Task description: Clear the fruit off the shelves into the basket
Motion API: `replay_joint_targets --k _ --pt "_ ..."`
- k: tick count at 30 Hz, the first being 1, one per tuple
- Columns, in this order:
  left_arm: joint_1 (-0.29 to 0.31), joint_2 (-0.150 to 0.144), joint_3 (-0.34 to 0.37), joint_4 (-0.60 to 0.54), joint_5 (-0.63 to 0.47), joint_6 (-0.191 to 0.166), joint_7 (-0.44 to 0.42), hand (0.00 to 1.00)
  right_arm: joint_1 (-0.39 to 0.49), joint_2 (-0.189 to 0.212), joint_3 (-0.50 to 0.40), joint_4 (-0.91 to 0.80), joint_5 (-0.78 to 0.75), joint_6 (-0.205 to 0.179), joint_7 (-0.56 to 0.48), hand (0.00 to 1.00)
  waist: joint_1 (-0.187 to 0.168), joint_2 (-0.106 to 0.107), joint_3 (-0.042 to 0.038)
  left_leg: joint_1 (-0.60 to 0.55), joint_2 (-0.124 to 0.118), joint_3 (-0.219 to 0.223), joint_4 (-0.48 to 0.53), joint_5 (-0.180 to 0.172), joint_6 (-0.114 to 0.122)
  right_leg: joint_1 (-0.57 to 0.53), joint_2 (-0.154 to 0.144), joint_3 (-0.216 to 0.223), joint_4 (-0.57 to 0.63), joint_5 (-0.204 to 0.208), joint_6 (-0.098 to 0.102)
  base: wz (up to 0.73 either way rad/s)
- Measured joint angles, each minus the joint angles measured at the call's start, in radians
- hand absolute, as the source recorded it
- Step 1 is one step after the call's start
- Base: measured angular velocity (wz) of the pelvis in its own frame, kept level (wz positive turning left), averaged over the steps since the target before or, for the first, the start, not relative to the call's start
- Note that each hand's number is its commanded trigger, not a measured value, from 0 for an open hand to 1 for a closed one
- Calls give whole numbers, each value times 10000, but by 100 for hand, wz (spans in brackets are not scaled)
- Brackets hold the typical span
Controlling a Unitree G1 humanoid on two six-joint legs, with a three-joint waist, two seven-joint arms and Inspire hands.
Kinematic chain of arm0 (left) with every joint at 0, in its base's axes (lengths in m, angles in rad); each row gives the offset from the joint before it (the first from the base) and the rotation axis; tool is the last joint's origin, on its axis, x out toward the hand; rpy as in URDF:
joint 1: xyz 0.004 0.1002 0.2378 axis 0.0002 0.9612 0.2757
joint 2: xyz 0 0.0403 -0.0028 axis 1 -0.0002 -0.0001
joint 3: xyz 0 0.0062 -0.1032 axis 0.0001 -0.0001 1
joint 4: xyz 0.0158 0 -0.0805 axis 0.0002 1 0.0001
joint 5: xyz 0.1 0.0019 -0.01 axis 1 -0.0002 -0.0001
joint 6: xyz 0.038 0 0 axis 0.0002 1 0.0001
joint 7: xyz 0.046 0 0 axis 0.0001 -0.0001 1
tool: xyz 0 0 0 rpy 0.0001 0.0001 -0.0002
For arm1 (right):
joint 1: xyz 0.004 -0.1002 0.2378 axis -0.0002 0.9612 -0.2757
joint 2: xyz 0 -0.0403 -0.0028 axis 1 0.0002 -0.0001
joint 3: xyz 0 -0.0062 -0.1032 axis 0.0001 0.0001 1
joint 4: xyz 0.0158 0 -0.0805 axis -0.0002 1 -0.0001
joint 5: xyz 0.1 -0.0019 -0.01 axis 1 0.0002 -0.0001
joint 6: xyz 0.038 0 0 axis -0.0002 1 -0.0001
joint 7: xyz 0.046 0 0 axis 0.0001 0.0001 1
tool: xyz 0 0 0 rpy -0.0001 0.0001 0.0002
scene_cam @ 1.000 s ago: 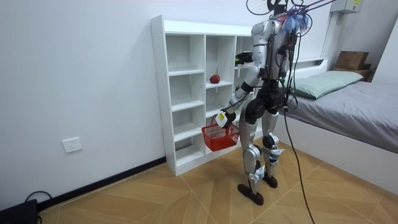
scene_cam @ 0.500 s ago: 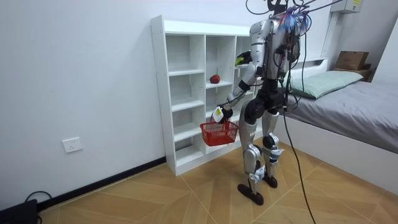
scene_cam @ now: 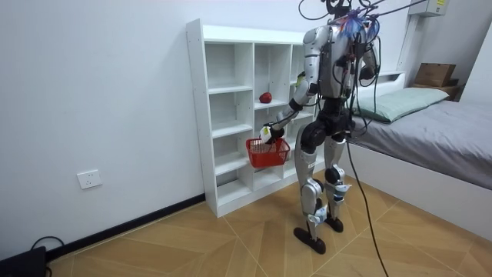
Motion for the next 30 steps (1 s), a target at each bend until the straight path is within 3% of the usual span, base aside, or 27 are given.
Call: replay_joint_targets --k 6,12,15,22,30 --pt "-51 -2 -10 -29 -48 -1 42 100 489 134 -7 -642 -174 -1 -8 100 -14 -41 -18 -44 16 58 8 -6 2 -98 12 37 46 29 -17 -3" --pt "-287 20 -184 -45 -57 -1 265 100 540 164 65 -646 -452 0 4 100 18 88 55 -102 23 74 18 -6 1 -259 9 42 181 30 -18 -1" --pt "-563 46 -459 -41 -51 -12 314 100 541 229 233 -643 -546 0 88 100 39 125 49 -270 17 66 67 -4 3 -388 0 40 183 34 -25 0" --pt "-1027 -273 -907 -481 -54 -24 430 100 519 961 766 -538 -1240 0 78 100 123 167 23 -842 55 75 362 -4 3 -790 -22 -103 182 132 -65 3" --pt "-1030 -372 -1189 -1107 -270 -253 8 100 -343 1207 1040 969 -1324 -65 -256 100 163 402 7 -1449 117 113 618 2 4 -1446 -123 -134 495 148 -87 -1"
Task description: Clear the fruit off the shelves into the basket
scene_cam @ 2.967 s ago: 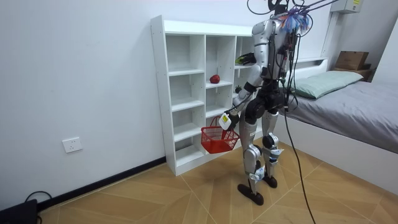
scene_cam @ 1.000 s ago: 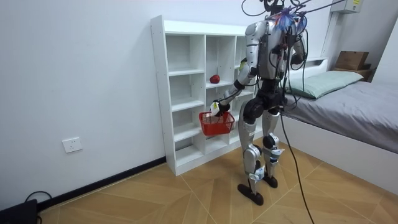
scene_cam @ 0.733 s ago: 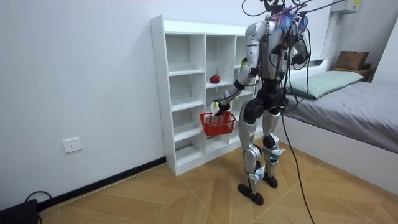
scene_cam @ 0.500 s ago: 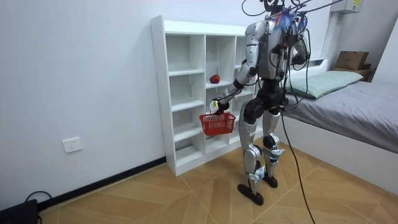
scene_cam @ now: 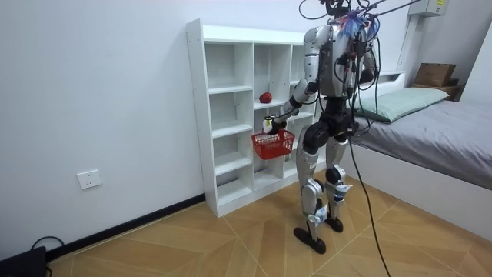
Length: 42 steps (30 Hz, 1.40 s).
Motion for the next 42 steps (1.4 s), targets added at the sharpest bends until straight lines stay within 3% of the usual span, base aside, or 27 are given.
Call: replay_joint_targets --k 5,12,17,22,32,34,39,40,41,42 --pt "-2 -27 -204 -704 -24 -43 -403 100 -178 286 371 541 -4 -15 -63 100 -15 7 6 -382 -2 -34 172 4 5 -283 -25 -29 47 14 -24 2" --pt "-12 -25 -349 -1881 -165 -227 -588 100 -476 310 690 689 81 -125 -239 100 29 -3 17 -765 -12 -72 286 13 19 -586 -62 -127 59 14 -26 4" --pt "-99 11 -707 -1927 -555 -318 -609 100 -801 309 988 889 123 -134 -462 100 61 26 50 -951 -4 -74 310 13 19 -804 -72 -332 198 14 -26 1" --pt "-317 10 -808 -1927 -562 -322 -781 100 -1006 323 1100 898 241 -147 -545 100 81 109 147 -1292 -5 -72 426 33 53 -1049 -187 -544 220 14 -27 5" --pt "-495 -11 -1100 -2586 -1539 -394 -1188 100 -1411 323 1382 1655 478 -285 -853 100 271 141 154 -1782 -17 -283 646 49 76 -1382 -232 -684 291 21 -37 5" --pt "-503 -24 -1140 -2657 -1553 -397 -1291 100 -1541 323 1508 1995 532 -490 -889 100 263 157 151 -1871 -9 -318 709 50 75 -1455 -241 -748 364 21 -37 9" --pt "-491 -82 -1172 -2929 -1530 -395 -1503 100 -1510 319 1509 2337 524 -493 -955 100 380 220 154 -1944 -11 -319 771 50 76 -1465 -242 -829 365 21 -37 5" --pt "-491 -76 -1171 -2977 -1530 -395 -1557 100 -1498 299 1509 2341 523 -493 -954 69 392 251 150 -1951 -12 -331 784 50 76 -1465 -238 -827 377 21 -37 0" --pt "-491 -65 -1178 -3006 -1530 -395 -1572 100 -1500 285 1509 2341 523 -493 -957 7 402 262 148 -1955 -13 -334 786 50 77 -1467 -239 -833 381 21 -37 0" --pt "-491 -29 -1196 -3087 -1530 -395 -1601 100 -1503 251 1509 2342 523 -493 -978 0 443 273 147 -1961 -12 -334 789 53 81 -1473 -240 -834 386 21 -37 0"
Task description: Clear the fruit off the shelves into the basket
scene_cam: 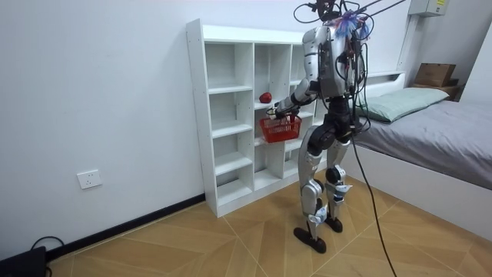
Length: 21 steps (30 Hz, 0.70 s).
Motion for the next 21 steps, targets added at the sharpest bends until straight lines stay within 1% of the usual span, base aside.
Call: replay_joint_targets --k 4,8,10,13,16,21 --pt "0 47 -8 -265 -9 -2 -171 100 1 -110 39 6 -21 -4 -237 0 67 8 -7 0 -1 34 -1 10 13 -1 -17 10 29 0 -1 0" --pt "23 97 -75 -575 -8 -2 -297 100 5 -134 124 5 -93 -25 -372 0 58 -2 -11 5 -13 60 2 22 28 -1 -35 31 37 -1 -1 0" --pt "60 132 -89 -678 -7 -2 -384 100 3 -166 178 4 -93 -37 -435 0 50 -28 -27 12 -24 73 1 30 34 -1 -60 37 38 -3 0 0" --pt "66 231 -247 -742 1 -4 -441 100 4 -259 356 6 -93 -55 -492 0 47 -55 -41 38 -30 92 5 33 38 2 -64 76 60 -3 0 0" --pt "62 260 -257 -745 -8 -30 -515 100 8 -261 359 7 -93 -110 -532 0 45 -94 -62 60 -29 110 4 41 39 4 -66 101 89 -2 1 0" --pt "65 284 -257 -745 -26 -37 -539 100 7 -267 394 8 -85 -113 -538 0 52 -159 -60 140 -30 176 10 55 47 34 -70 189 151 -4 1 -2"
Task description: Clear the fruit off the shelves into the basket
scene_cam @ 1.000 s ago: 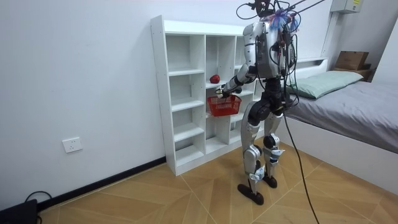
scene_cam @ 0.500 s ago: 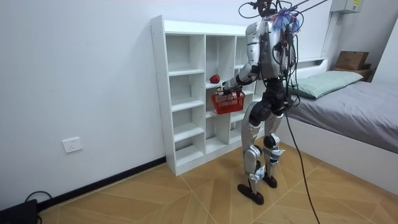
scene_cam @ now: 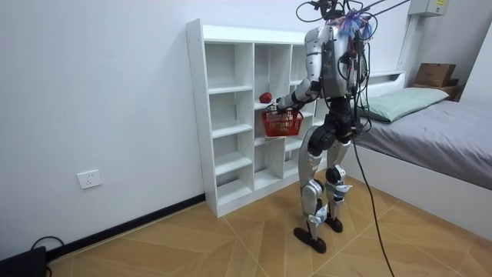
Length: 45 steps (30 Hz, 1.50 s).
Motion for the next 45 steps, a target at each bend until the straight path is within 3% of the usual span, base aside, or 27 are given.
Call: replay_joint_targets --k 7,19,22,32,36,40,45 --pt "-2 47 6 -24 -88 -1 -34 100 21 5 31 54 -2 -19 13 0 -25 -128 -37 24 -9 26 7 35 10 27 -8 40 2 -1 -2 -1" --pt "87 192 -22 -95 -82 -1 -98 100 135 0 77 54 -6 -35 26 0 -18 -140 -35 107 7 -13 -18 36 9 266 -13 -173 -169 -1 -1 3" --pt "109 213 -79 -94 -86 -1 -11 100 201 -223 365 51 50 -34 29 0 -11 -137 -33 240 -14 -144 -66 36 8 466 -10 -248 -248 -17 16 10" --pt "397 278 -180 -79 -65 -2 237 100 240 -443 850 -216 393 8 250 0 166 -153 -31 287 -67 -365 -124 58 -20 581 -26 -455 -295 -33 16 4" --pt "516 362 -180 19 -23 -6 249 100 260 -437 1239 -490 433 17 576 0 416 -392 20 772 -148 -420 -367 111 -40 1034 -14 -526 -352 -163 45 10" --pt "694 501 -177 50 34 -2 427 100 267 -453 1297 -1095 444 181 688 0 542 -581 16 937 -144 -558 -386 104 -47 1410 -3 -769 -560 -194 75 23" --pt "790 552 -159 64 21 22 690 100 273 -486 1346 -1568 535 264 692 0 646 -617 14 1038 -149 -695 -399 102 -47 1641 14 -807 -671 -186 92 12"
